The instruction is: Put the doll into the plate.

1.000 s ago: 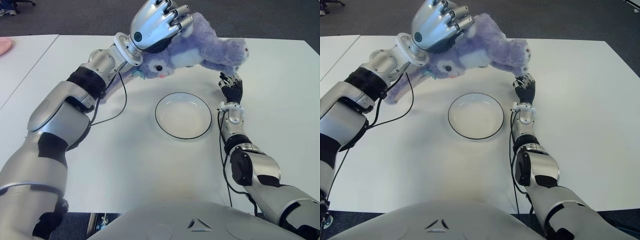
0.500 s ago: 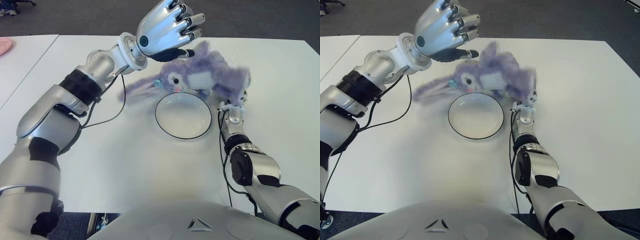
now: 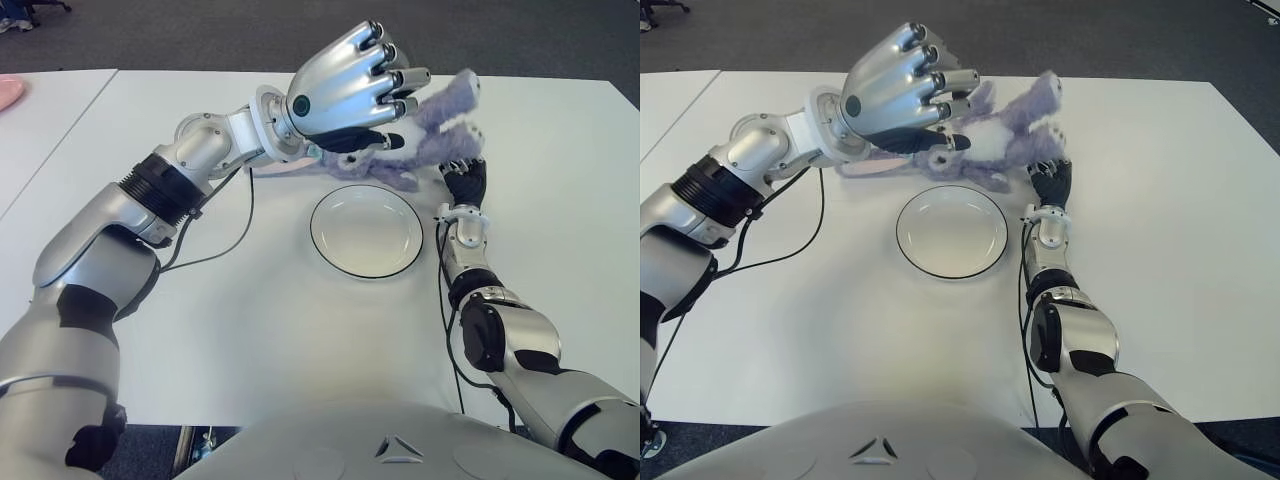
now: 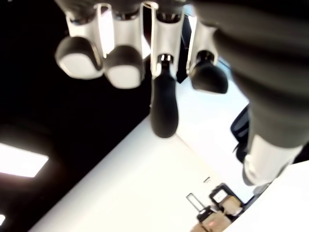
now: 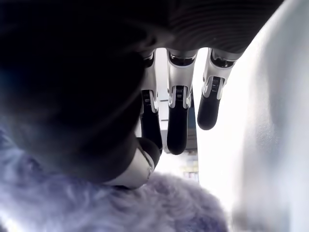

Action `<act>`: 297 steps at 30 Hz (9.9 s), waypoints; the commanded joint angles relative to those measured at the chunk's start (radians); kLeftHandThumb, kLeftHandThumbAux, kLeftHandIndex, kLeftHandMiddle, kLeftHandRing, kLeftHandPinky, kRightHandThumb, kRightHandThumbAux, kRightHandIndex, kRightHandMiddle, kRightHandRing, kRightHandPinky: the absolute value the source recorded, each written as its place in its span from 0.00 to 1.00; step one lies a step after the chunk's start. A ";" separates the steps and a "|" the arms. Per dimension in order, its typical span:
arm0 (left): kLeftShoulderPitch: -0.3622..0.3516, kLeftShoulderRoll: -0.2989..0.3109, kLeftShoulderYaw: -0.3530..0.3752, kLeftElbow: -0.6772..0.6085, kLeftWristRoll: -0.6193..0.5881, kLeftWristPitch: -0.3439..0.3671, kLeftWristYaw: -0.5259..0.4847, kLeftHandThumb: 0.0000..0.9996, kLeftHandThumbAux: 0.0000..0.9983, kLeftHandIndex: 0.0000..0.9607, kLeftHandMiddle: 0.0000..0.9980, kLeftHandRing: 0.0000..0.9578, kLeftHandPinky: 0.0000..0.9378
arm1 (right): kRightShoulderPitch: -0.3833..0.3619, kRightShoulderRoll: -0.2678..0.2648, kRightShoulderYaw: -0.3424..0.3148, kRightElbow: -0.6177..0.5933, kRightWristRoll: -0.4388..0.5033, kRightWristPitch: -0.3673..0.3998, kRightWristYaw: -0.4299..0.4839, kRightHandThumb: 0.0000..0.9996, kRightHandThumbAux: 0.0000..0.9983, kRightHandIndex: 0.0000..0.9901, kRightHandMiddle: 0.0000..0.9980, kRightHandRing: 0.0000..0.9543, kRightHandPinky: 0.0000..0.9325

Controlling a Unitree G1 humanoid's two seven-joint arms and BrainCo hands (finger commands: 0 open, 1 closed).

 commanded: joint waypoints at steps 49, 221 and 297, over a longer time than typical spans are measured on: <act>0.012 -0.036 0.118 0.425 0.179 0.278 -0.175 0.04 0.37 0.01 0.03 0.04 0.07 | 0.267 0.103 -0.008 0.146 0.018 0.086 0.009 0.72 0.93 0.32 0.35 0.30 0.21; 0.491 0.386 0.594 -0.391 -1.552 0.079 -2.205 0.36 0.33 0.00 0.00 0.00 0.00 | 0.306 0.090 0.091 0.140 -0.055 -0.007 -0.100 0.72 0.72 0.43 0.27 0.20 0.23; -0.155 -0.379 0.173 1.091 -0.537 0.398 -0.765 0.21 0.29 0.00 0.00 0.00 0.00 | 0.319 0.092 0.141 0.141 -0.068 -0.014 -0.118 0.72 0.72 0.43 0.29 0.18 0.20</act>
